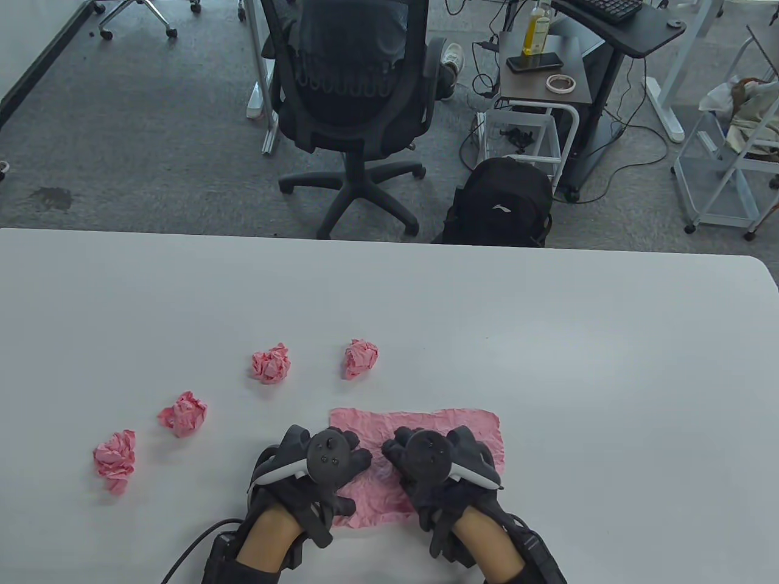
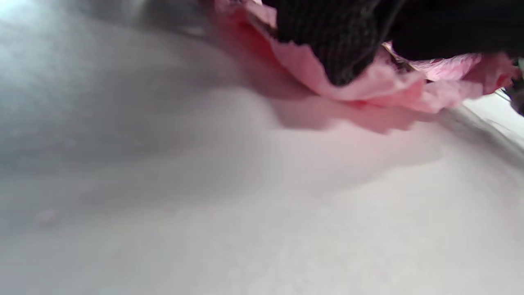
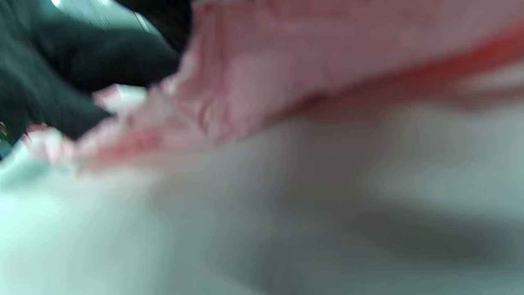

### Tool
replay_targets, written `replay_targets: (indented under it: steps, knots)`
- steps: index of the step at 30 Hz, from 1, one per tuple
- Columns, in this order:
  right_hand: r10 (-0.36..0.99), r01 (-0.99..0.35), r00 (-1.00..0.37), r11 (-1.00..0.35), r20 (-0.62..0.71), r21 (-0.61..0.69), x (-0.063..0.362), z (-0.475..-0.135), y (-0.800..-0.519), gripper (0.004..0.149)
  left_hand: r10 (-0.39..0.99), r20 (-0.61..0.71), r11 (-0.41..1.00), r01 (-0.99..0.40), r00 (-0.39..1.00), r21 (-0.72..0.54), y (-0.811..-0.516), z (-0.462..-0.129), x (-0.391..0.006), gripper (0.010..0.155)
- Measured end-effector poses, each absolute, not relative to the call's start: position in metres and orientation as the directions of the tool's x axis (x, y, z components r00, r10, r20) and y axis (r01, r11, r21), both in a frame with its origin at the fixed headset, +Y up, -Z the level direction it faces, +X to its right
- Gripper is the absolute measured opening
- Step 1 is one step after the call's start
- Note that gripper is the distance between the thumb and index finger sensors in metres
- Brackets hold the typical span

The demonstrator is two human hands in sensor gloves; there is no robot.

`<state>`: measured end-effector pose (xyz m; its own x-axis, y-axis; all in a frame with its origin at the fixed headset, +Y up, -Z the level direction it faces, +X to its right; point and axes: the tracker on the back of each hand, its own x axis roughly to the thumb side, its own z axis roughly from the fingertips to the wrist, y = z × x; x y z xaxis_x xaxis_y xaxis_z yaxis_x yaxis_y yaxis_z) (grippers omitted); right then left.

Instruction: Flatten crumpled papers and stack

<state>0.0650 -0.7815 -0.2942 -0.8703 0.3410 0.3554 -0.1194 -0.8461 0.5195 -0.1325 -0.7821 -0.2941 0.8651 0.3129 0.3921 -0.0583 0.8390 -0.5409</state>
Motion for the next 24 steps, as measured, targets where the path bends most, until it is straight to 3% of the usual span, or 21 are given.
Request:
replay_targets:
  steps: [1,3,6,11,16,20,24]
  knots:
    - [0.322,-0.092,-0.886,-0.828,0.334,0.554,0.068,-0.293,-0.781,0.066,0.309,0.39,0.837,-0.054,0.868,-0.544,-0.782,-0.294,-0.134,0.082]
    - [0.38,-0.185,-0.879,-0.827,0.287,0.531,0.081,-0.294,-0.776,0.068,0.329,0.379,0.832,-0.076,0.865,-0.55,-0.783,-0.294,-0.135,0.081]
    - [0.385,-0.189,-0.904,-0.749,0.185,0.636,0.117,-0.298,-0.776,0.076,0.331,0.381,0.829,-0.073,0.863,-0.555,-0.784,-0.295,-0.136,0.081]
    - [0.38,-0.278,-0.924,-0.733,0.034,0.621,0.164,-0.303,-0.775,0.085,0.319,0.393,0.835,-0.059,0.862,-0.547,-0.783,-0.295,-0.136,0.081]
    - [0.294,-0.264,-0.955,-0.772,-0.044,0.579,0.182,-0.306,-0.771,0.087,0.329,0.403,0.841,-0.071,0.854,-0.537,-0.784,-0.294,-0.137,0.082]
    - [0.296,-0.252,-0.955,-0.839,0.016,0.482,0.173,-0.3,-0.761,0.077,0.288,0.46,0.865,-0.023,0.84,-0.501,-0.782,-0.292,-0.135,0.081]
    - [0.331,-0.244,-0.898,-0.923,0.291,0.298,0.131,-0.291,-0.747,0.061,0.278,0.413,0.856,-0.029,0.867,-0.516,-0.782,-0.291,-0.136,0.079]
